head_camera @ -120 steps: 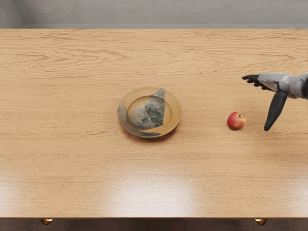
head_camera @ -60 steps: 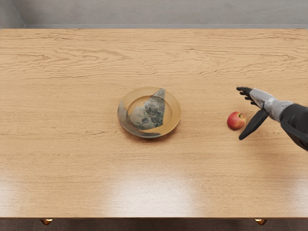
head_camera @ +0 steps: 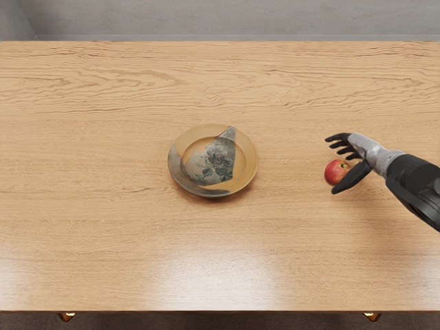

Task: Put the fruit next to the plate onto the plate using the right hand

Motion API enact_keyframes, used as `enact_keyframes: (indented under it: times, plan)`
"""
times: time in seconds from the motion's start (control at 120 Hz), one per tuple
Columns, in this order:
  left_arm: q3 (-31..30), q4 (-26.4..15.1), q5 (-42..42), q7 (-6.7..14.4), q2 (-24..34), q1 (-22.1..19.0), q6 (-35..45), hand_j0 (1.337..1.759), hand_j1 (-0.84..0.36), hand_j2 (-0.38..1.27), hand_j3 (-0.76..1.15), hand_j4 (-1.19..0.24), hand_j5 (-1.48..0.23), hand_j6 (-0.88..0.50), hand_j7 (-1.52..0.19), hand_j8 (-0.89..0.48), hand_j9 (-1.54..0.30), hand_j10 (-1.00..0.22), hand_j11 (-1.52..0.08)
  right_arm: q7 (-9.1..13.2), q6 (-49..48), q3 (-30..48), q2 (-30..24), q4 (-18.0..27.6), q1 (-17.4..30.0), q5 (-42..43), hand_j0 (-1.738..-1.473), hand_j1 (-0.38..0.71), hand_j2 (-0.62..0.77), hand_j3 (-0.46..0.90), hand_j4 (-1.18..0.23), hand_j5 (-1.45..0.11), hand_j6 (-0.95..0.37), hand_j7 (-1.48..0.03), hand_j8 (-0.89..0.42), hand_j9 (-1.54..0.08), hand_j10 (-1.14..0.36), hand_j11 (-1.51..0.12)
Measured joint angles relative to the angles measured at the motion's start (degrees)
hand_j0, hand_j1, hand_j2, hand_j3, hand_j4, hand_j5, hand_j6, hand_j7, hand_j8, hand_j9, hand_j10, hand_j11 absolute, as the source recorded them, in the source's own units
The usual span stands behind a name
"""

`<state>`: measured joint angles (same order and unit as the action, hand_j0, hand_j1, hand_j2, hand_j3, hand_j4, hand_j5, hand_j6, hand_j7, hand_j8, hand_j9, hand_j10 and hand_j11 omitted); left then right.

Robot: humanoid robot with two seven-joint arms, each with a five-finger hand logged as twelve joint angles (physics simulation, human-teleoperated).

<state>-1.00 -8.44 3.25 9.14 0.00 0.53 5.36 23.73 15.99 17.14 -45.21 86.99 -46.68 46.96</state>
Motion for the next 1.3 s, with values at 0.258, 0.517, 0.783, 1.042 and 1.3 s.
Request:
enact_keyframes:
  times: [0.258,0.517,0.783,1.042,1.3]
  plan:
    - [0.0,0.0,0.0,0.0,0.0,0.0,0.0,1.658,0.34,0.0,0.0,-0.01,-0.01,-0.01,-0.01,-0.01,-0.01,-0.01,-0.01,0.15,-0.59,-0.01,-0.04,-0.31,-0.03,0.03,-1.658,0.05,-0.06,0.0,-0.34,-0.44,-0.34,-0.44,-0.34,-0.44,-0.34,-0.44]
    - [0.01,0.0,0.0,0.0,0.0,0.0,0.0,1.658,0.34,0.0,0.0,-0.01,-0.01,-0.01,-0.01,-0.01,-0.01,-0.01,-0.01,0.13,-1.56,-0.03,0.14,-0.34,0.01,0.05,-1.658,0.15,-0.08,0.0,-0.42,-0.54,-0.42,-0.54,-0.4,-0.54,-0.42,-0.54]
    - [-0.01,0.0,0.0,0.0,0.0,0.0,0.0,1.658,0.34,0.0,0.0,-0.01,-0.01,-0.01,-0.01,-0.01,-0.01,-0.01,-0.01,0.02,-1.77,-0.23,0.3,-0.41,0.11,0.14,-1.658,0.21,-0.08,0.0,-0.48,-0.61,-0.48,-0.62,-0.4,-0.62,-0.46,-0.62]
    - [0.03,0.0,0.0,-0.01,0.0,0.0,0.0,1.658,0.34,0.0,0.0,-0.01,-0.01,-0.01,-0.01,-0.01,-0.01,-0.01,-0.01,-0.05,-3.56,0.12,-0.01,-0.41,0.35,0.26,-1.655,0.26,-0.07,0.0,-0.57,-0.66,-0.52,-0.7,-0.32,-0.71,-0.38,-0.72]
    - [0.02,0.0,0.0,0.0,0.0,0.0,0.0,1.658,0.34,0.0,0.0,-0.01,-0.01,-0.01,-0.01,-0.01,-0.01,-0.01,-0.01,0.22,-5.74,0.6,-0.47,-0.36,-0.27,-0.53,-1.656,0.25,0.05,0.0,-0.57,-0.73,-0.56,-0.74,-0.36,-0.75,-0.41,-0.75]
